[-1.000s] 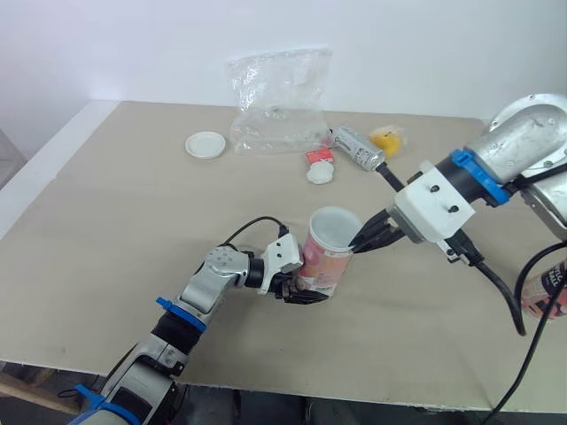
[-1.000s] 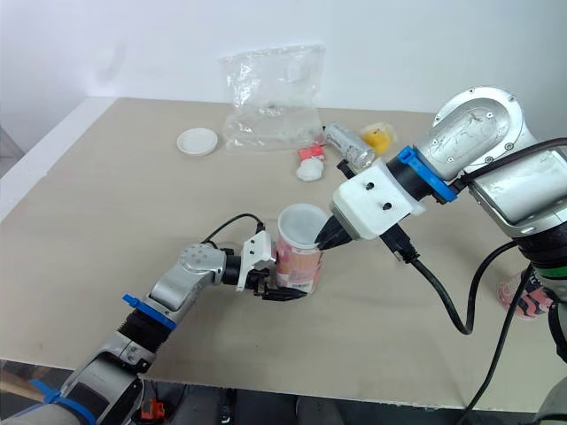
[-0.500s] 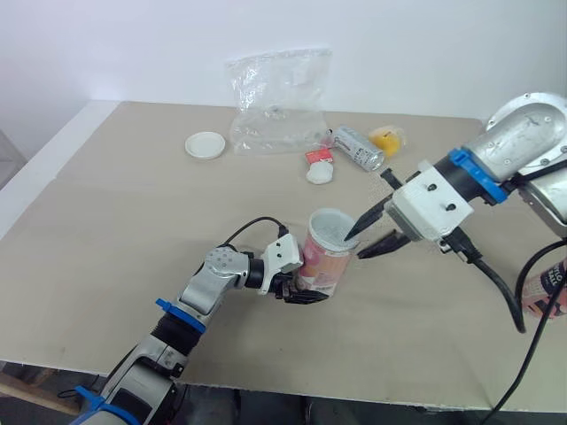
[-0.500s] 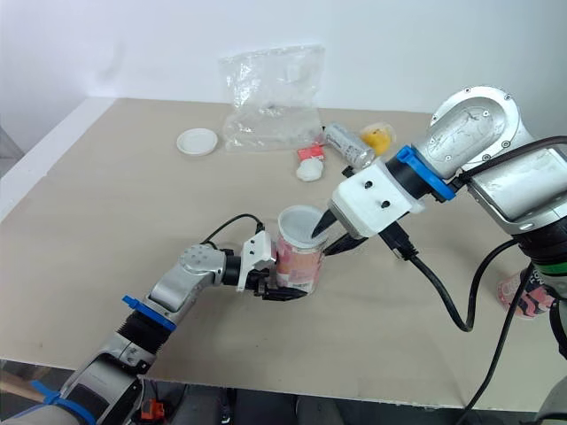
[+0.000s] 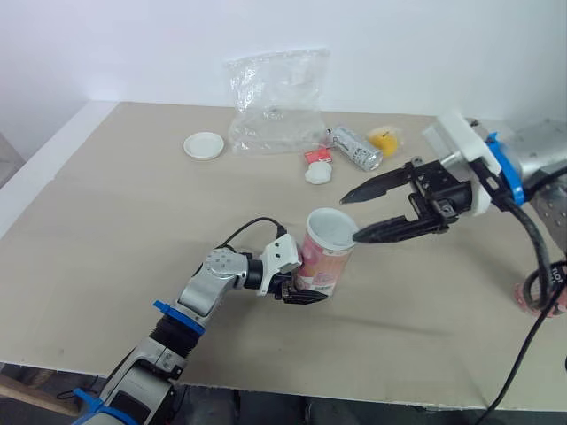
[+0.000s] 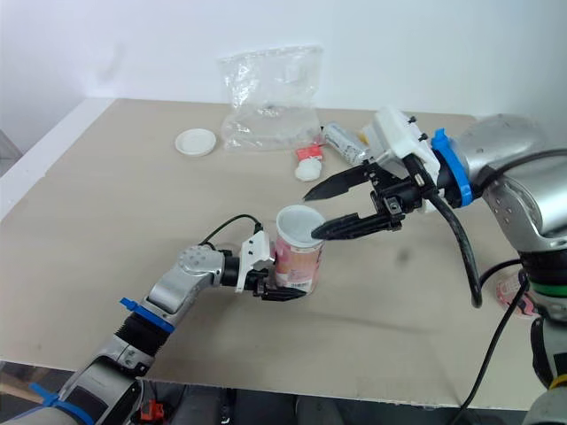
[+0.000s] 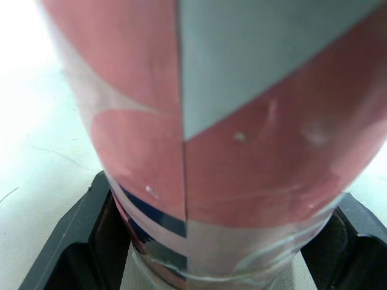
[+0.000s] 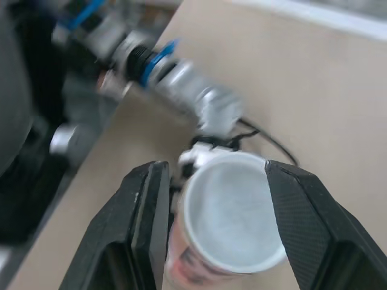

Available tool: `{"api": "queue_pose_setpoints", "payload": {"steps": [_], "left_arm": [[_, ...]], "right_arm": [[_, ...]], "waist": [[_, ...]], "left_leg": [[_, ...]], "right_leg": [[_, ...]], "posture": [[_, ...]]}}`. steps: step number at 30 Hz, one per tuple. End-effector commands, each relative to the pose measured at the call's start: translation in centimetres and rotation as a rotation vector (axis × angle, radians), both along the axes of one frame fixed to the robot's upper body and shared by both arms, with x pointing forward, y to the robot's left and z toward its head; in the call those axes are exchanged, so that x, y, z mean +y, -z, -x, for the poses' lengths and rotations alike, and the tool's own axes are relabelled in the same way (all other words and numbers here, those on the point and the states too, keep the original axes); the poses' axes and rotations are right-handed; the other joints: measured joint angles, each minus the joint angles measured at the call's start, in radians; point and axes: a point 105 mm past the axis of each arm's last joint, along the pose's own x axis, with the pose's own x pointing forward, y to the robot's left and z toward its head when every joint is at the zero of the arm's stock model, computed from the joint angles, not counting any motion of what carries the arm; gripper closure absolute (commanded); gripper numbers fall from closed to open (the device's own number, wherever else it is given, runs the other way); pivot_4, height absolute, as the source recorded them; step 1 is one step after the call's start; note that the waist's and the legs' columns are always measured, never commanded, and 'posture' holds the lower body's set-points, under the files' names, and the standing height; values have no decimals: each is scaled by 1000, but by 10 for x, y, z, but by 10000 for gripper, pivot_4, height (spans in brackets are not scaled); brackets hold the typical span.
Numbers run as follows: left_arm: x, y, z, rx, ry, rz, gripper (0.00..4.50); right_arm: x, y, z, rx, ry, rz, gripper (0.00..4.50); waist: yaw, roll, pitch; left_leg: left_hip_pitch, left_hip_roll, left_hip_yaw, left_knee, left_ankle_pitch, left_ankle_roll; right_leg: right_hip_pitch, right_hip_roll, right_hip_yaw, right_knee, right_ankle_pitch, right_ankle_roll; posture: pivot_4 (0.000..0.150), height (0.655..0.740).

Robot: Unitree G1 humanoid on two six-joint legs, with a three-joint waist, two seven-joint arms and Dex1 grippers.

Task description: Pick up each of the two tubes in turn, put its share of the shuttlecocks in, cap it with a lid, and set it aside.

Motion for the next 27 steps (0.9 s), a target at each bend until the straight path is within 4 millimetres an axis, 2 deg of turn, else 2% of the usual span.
{"api": "queue_pose_setpoints", "payload": {"steps": [1,3,4,7,8,14,27], "left_arm": [[12,24,1,84,-34,-79,10894],[12,24,0,83,-35,-80,10894],[12,24,0,83,-36,-81,10894],[11,23,0,81,-35,-80,10894],[10,23,0,81,-35,-79,10894],[10,24,0,82,-36,-79,10894],[10,24,-1,79,-43,-76,10894]], "right_arm": [[4,-13,-2,-38,94,-130,19698],[6,-9,-4,-40,130,-138,26627],[7,-7,-5,-43,141,-136,28312],[10,2,-5,-32,165,-118,42940],[11,4,-5,-25,166,-113,44517],[15,14,0,-15,130,-50,44517],[30,30,-7,-17,102,131,44517]], "waist": [[-2,0,0],[-3,1,0],[-3,1,0],[-3,1,0],[-3,1,0],[-3,1,0],[-8,1,0]], "left_leg": [[0,0,0,0,0,0],[0,0,0,0,0,0],[0,0,-1,0,0,0],[0,1,-2,0,0,0],[0,1,-2,0,0,0],[0,1,-2,0,0,0],[0,1,-2,0,0,0]], "right_leg": [[0,1,0,0,0,0],[0,1,1,0,0,1],[0,2,1,0,0,1],[0,3,1,0,-1,3],[0,3,1,0,-2,5],[0,3,2,0,-2,5],[0,4,2,0,-3,5]], "posture": [[1500,7400],[1500,7400],[1500,7400],[1500,7400],[1500,7400],[1500,7400],[1500,7400]]}}
